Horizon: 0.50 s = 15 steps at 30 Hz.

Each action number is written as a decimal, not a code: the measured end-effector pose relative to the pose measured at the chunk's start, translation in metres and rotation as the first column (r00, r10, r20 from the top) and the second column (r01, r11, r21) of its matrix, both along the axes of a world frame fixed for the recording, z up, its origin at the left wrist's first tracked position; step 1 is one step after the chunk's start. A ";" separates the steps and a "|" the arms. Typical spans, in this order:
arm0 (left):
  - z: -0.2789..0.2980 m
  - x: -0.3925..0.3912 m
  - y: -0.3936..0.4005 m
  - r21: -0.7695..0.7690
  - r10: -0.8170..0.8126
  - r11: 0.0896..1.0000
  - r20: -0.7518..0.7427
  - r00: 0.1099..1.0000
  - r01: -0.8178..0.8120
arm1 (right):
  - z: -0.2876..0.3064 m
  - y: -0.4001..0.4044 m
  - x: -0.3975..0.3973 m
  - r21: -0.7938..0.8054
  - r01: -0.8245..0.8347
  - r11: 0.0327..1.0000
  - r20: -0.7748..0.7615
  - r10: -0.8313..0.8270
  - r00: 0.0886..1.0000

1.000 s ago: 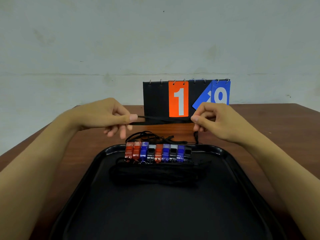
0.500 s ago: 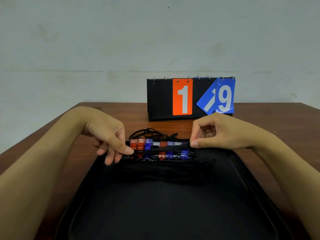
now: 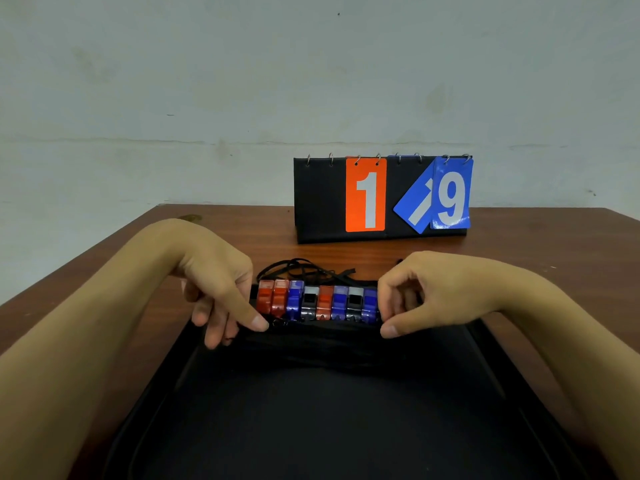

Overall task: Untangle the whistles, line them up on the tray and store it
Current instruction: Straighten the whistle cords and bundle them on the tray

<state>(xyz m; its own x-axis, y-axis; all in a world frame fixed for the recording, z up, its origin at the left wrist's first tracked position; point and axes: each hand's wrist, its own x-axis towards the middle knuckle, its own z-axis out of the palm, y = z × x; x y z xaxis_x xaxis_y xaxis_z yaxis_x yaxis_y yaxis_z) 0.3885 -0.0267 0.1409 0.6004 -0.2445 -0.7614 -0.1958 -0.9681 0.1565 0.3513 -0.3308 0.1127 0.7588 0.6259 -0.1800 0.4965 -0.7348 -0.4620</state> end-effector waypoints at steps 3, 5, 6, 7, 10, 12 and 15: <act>0.004 -0.002 0.004 -0.026 0.053 0.998 -0.001 0.999 -0.053 | -0.002 -0.008 0.007 0.099 0.107 0.989 0.217 -0.126 0.968; 0.006 -0.005 0.006 -0.037 0.088 0.996 0.029 0.996 -0.087 | -0.007 -0.021 0.018 0.207 0.229 0.951 0.382 -0.294 0.876; 0.006 -0.006 0.007 -0.044 0.106 0.994 0.053 0.993 -0.104 | -0.010 -0.028 0.025 0.242 0.283 0.928 0.442 -0.365 0.820; 0.007 -0.007 0.007 -0.063 0.130 0.990 0.082 0.988 -0.125 | -0.014 -0.035 0.031 0.254 0.329 0.910 0.474 -0.413 0.778; 0.005 -0.008 0.007 -0.148 0.185 0.976 0.162 0.969 -0.161 | -0.031 -0.047 0.048 0.143 0.396 0.907 0.500 -0.411 0.762; 0.003 -0.010 0.001 -0.248 0.223 0.954 0.224 0.949 -0.166 | -0.039 -0.047 0.053 0.023 0.408 0.913 0.485 -0.367 0.794; 0.001 -0.010 -0.007 -0.387 0.299 0.908 0.339 0.892 -0.157 | -0.043 -0.045 0.057 -0.121 0.447 0.886 0.498 -0.336 0.800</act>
